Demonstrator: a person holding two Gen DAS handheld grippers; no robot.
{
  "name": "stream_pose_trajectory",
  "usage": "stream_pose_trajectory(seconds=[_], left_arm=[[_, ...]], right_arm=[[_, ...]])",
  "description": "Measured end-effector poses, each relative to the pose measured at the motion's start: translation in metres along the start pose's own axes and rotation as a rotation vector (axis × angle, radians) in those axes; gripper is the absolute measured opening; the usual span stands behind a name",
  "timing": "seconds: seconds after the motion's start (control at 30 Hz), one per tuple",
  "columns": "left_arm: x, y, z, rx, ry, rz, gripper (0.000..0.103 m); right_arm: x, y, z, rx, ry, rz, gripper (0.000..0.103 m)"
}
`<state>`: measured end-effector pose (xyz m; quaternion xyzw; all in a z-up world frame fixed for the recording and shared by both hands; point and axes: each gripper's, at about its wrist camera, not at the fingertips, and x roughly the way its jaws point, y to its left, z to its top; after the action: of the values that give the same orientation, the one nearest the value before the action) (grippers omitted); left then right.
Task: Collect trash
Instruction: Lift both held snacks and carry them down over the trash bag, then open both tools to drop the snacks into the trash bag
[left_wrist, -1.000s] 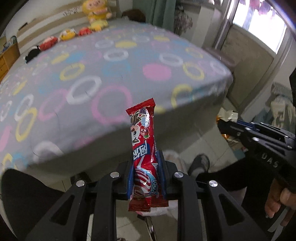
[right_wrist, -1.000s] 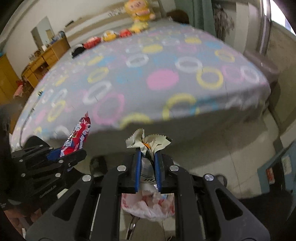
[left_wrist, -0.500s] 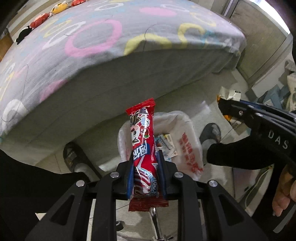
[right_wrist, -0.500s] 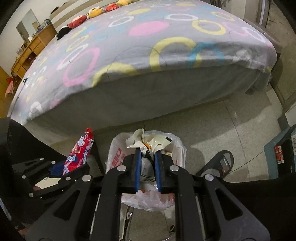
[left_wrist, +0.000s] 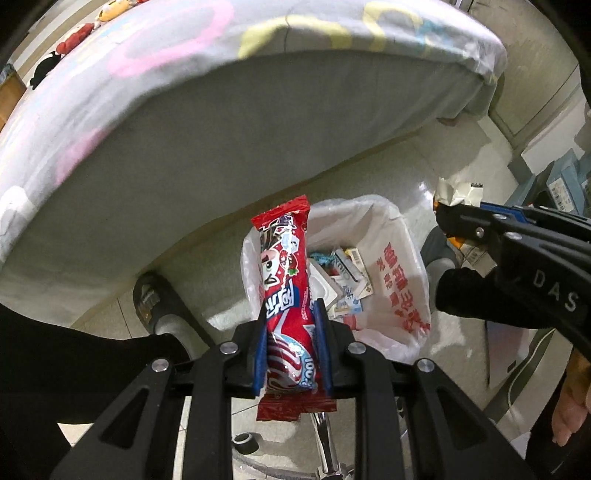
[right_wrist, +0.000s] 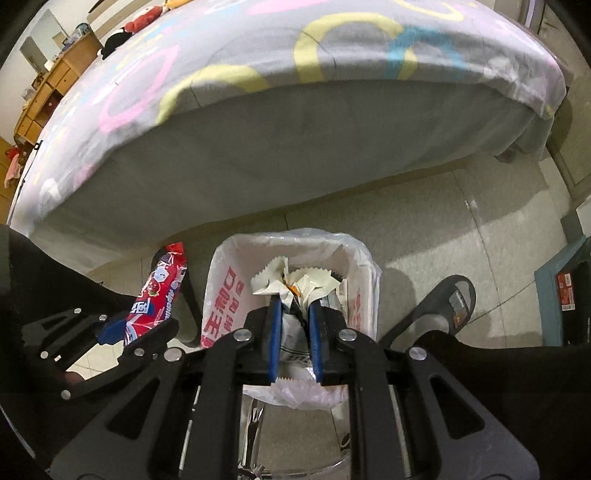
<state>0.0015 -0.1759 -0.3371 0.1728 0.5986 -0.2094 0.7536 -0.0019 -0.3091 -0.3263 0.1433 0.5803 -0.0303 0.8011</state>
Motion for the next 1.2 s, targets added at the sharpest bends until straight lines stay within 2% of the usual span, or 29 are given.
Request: stream_pose_trajectory(seconds=[0.53,0.87,0.9,0.93,0.97,1.0,1.07,1.13,1.2], left_arm=[[0.039,-0.003,-0.001,0.0,0.118,0.006,0.023],[0.041,-0.001,-0.001,0.004,0.125,0.01,0.024],[0.041,-0.001,-0.001,0.003,0.126,0.012,0.029],[0.041,-0.001,0.0,0.002,0.123,0.015,0.037],[0.04,0.0,0.0,-0.001,0.119,0.018,0.064],[0.039,0.0,0.001,-0.007,0.114,0.017,0.083],[0.037,0.003,0.002,-0.022,0.11,0.009,0.083],[0.037,0.005,0.002,-0.028,0.107,0.015,0.085],[0.037,0.007,0.002,-0.036,0.111,0.012,0.085]], right_arm=[[0.032,0.004,-0.005,-0.025,0.073,-0.039,0.013],[0.04,0.006,-0.005,-0.026,0.082,-0.037,0.016],[0.041,0.005,-0.005,-0.023,0.083,-0.029,0.02],[0.042,0.004,-0.005,-0.015,0.088,-0.026,0.038],[0.043,0.003,-0.005,-0.006,0.086,-0.035,0.065],[0.041,0.0,-0.005,0.009,0.071,-0.047,0.07],[0.038,-0.004,-0.003,0.039,0.058,-0.041,0.071],[0.035,-0.009,-0.002,0.065,0.044,-0.042,0.079],[0.032,-0.014,-0.001,0.089,0.033,-0.05,0.079]])
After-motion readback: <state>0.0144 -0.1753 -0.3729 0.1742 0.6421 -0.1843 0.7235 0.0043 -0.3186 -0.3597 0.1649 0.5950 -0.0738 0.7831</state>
